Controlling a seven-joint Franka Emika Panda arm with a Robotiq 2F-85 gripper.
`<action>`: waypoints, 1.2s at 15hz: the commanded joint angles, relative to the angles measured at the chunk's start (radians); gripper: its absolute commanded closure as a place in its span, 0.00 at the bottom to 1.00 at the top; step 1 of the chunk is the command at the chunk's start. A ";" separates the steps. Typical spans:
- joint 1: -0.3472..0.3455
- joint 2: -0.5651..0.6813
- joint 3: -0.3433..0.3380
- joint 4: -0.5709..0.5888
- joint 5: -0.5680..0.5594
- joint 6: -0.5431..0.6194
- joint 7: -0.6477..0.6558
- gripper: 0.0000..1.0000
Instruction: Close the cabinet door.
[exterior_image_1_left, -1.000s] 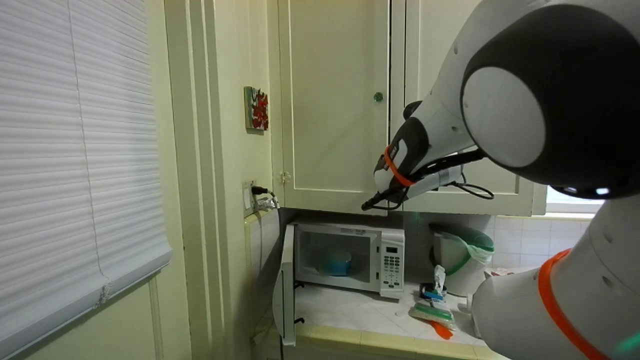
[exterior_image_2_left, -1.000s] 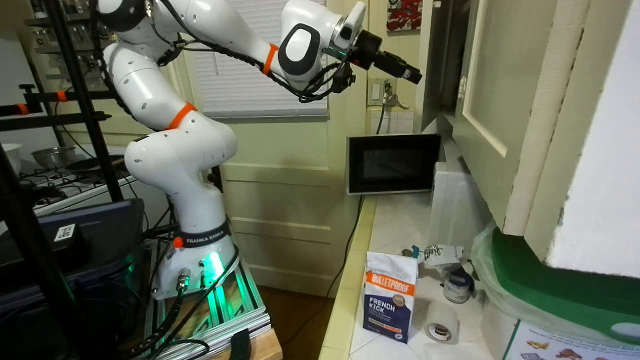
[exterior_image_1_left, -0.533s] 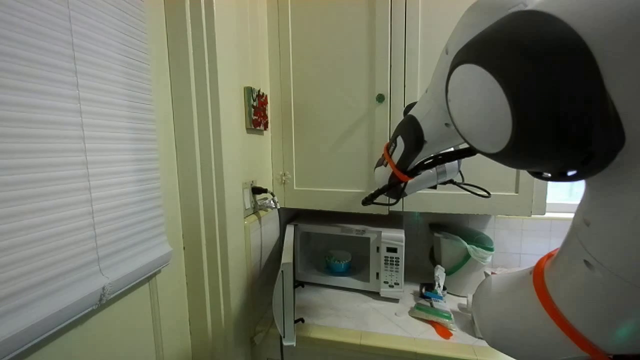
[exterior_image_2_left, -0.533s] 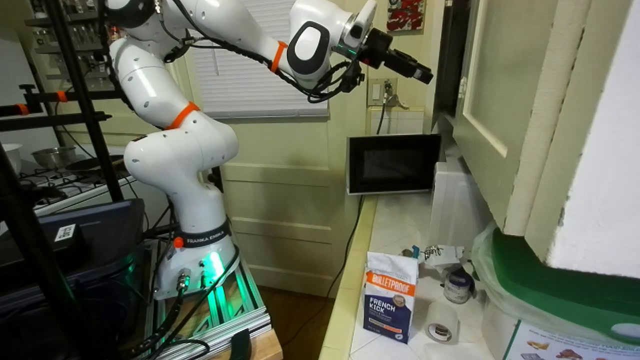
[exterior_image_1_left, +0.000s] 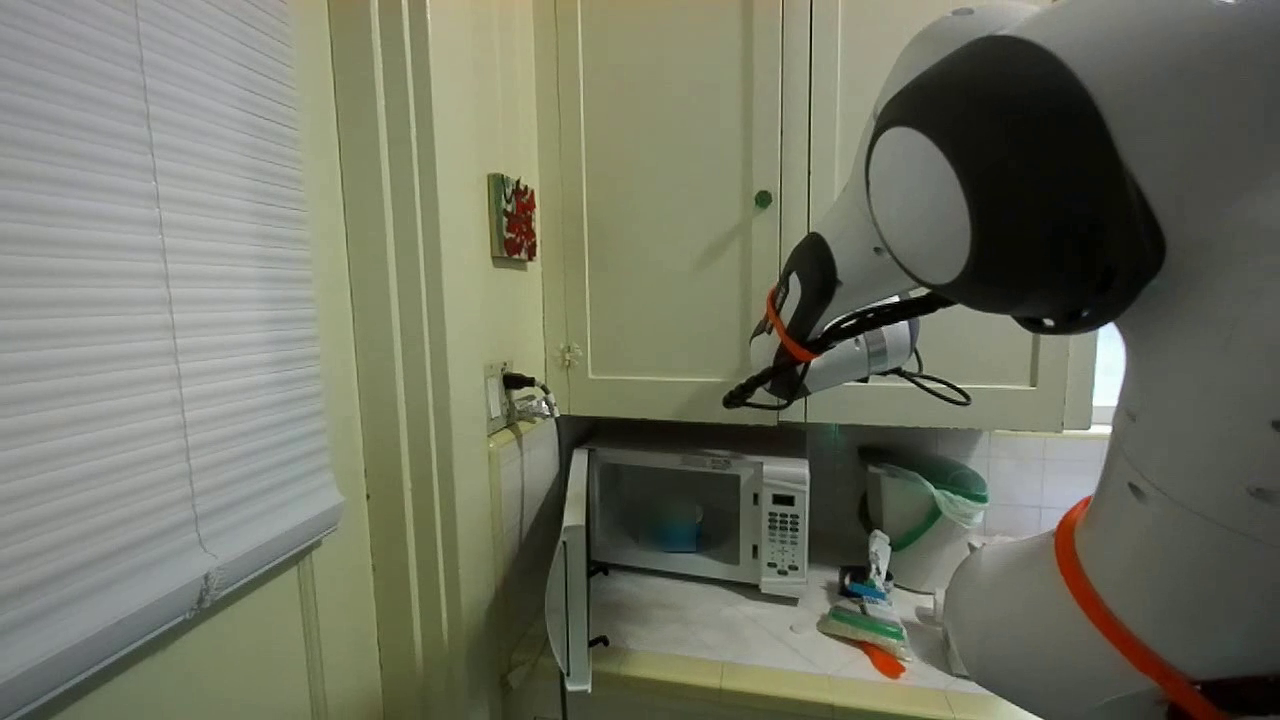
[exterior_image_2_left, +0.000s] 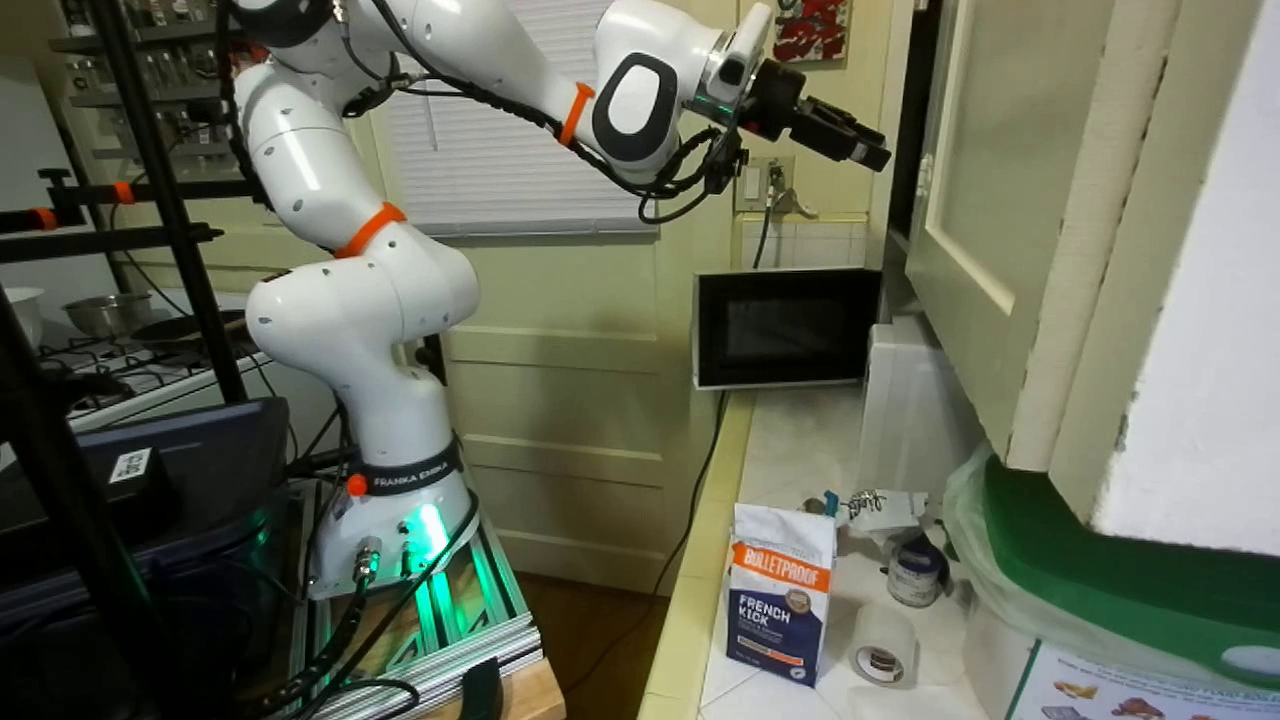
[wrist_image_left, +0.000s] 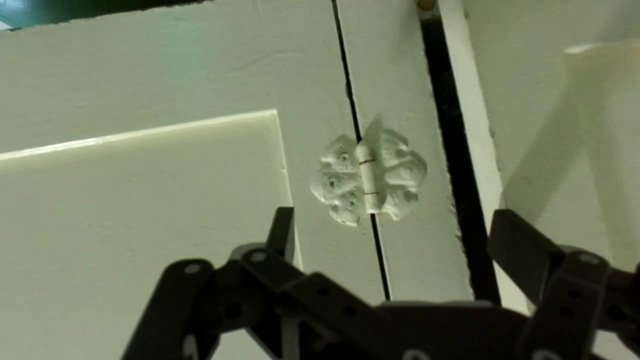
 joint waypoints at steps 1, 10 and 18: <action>-0.010 -0.023 0.047 0.012 0.064 -0.027 0.020 0.00; -0.017 -0.183 0.082 -0.032 0.110 -0.211 0.115 0.00; 0.090 -0.153 0.043 0.017 0.000 -0.370 0.180 0.00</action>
